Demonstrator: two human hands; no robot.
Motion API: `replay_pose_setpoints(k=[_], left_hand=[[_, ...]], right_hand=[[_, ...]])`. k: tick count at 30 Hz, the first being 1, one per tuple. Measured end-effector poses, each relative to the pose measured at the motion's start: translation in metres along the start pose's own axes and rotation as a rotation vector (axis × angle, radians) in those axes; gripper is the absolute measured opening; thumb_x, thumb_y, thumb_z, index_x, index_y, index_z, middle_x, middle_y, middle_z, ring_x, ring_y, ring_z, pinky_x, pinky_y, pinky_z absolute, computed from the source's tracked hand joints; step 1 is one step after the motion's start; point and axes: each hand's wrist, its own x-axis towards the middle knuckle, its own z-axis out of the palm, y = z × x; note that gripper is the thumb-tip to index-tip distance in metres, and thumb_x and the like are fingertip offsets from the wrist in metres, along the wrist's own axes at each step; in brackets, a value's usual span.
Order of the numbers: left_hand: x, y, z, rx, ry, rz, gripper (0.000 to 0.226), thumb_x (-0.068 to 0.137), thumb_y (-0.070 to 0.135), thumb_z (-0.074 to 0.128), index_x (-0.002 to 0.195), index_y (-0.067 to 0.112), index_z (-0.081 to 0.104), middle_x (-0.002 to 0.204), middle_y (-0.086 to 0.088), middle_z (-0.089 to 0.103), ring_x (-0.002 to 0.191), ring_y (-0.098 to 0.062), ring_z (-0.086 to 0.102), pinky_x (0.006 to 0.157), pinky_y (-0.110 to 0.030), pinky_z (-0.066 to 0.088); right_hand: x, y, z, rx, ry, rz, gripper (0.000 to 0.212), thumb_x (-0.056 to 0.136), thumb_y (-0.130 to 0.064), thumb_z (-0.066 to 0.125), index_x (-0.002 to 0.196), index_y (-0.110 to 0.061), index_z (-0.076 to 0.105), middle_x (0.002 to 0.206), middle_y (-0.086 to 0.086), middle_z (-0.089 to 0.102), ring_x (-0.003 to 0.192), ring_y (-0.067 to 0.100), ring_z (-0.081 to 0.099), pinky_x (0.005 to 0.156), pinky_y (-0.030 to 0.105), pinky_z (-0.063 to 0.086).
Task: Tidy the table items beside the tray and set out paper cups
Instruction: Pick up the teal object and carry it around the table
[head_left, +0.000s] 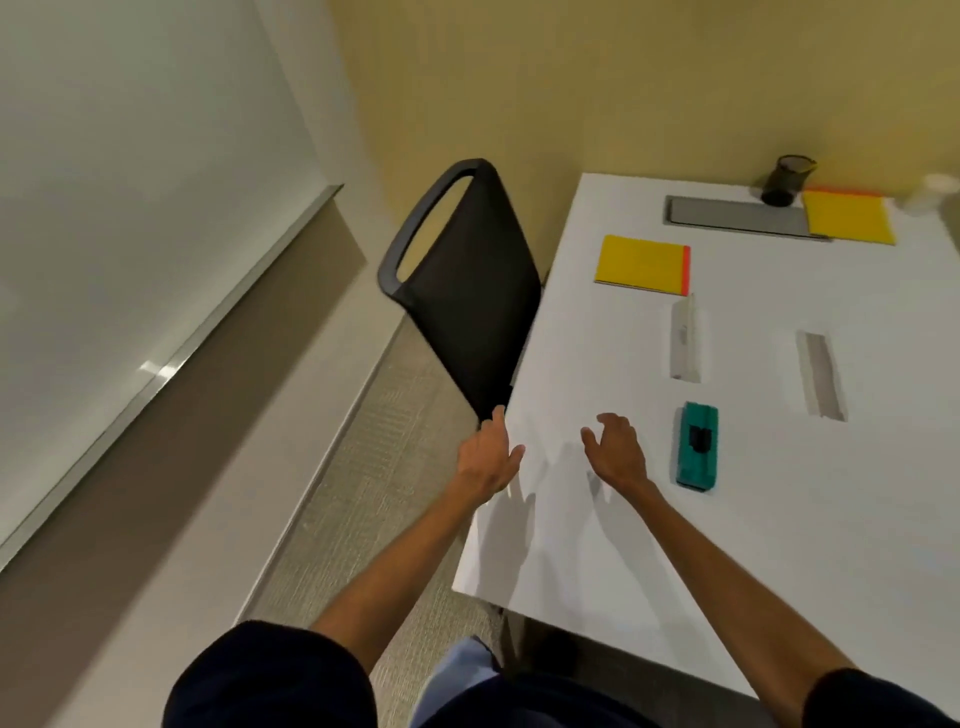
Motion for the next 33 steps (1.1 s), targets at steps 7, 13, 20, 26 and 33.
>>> replay_pose_setpoints(k=[7, 13, 20, 26, 33], left_hand=[[0.062, 0.073, 0.016, 0.135, -0.138, 0.222, 0.065, 0.094, 0.039, 0.051, 0.144, 0.010, 0.022, 0.133, -0.015, 0.050, 0.114, -0.035, 0.056, 0.093, -0.047, 0.046], [0.109, 0.121, 0.029, 0.187, -0.255, 0.439, 0.065, 0.096, 0.036, 0.050, 0.146, 0.007, 0.021, 0.139, -0.017, 0.044, 0.122, -0.035, 0.050, 0.097, -0.047, 0.043], [0.147, 0.170, 0.052, 0.189, -0.330, 0.637, 0.062, 0.095, 0.031, 0.052, 0.146, 0.011, 0.023, 0.134, -0.017, 0.047, 0.120, -0.033, 0.050, 0.095, -0.046, 0.045], [0.157, 0.207, 0.062, 0.232, -0.407, 0.827, 0.060, 0.093, 0.024, 0.055, 0.145, 0.028, 0.027, 0.119, -0.015, 0.049, 0.108, -0.031, 0.055, 0.085, -0.044, 0.052], [0.174, 0.232, 0.081, 0.327, -0.441, 0.946, 0.057, 0.094, 0.025, 0.056, 0.145, 0.030, 0.031, 0.142, -0.017, 0.038, 0.126, -0.034, 0.046, 0.099, -0.046, 0.044]], right_hand=[[0.021, 0.041, -0.040, 0.012, 0.156, 0.187, 0.048, 0.093, -0.029, 0.055, 0.134, -0.005, 0.045, 0.137, 0.015, 0.050, 0.127, 0.031, 0.045, 0.103, 0.045, 0.041], [0.016, 0.068, -0.059, 0.031, 0.271, 0.386, 0.055, 0.091, -0.029, 0.060, 0.137, -0.005, 0.040, 0.136, 0.016, 0.047, 0.123, 0.033, 0.046, 0.099, 0.046, 0.044], [0.011, 0.091, -0.065, 0.016, 0.370, 0.535, 0.052, 0.086, -0.032, 0.065, 0.129, -0.009, 0.046, 0.125, 0.013, 0.052, 0.113, 0.026, 0.050, 0.085, 0.044, 0.052], [0.011, 0.096, -0.067, 0.016, 0.339, 0.618, 0.068, 0.081, -0.038, 0.070, 0.135, -0.010, 0.040, 0.133, 0.012, 0.049, 0.120, 0.027, 0.047, 0.094, 0.043, 0.046], [0.022, 0.106, -0.065, 0.038, 0.310, 0.671, 0.082, 0.075, -0.048, 0.075, 0.138, -0.012, 0.037, 0.134, 0.010, 0.049, 0.120, 0.025, 0.049, 0.093, 0.041, 0.049]])
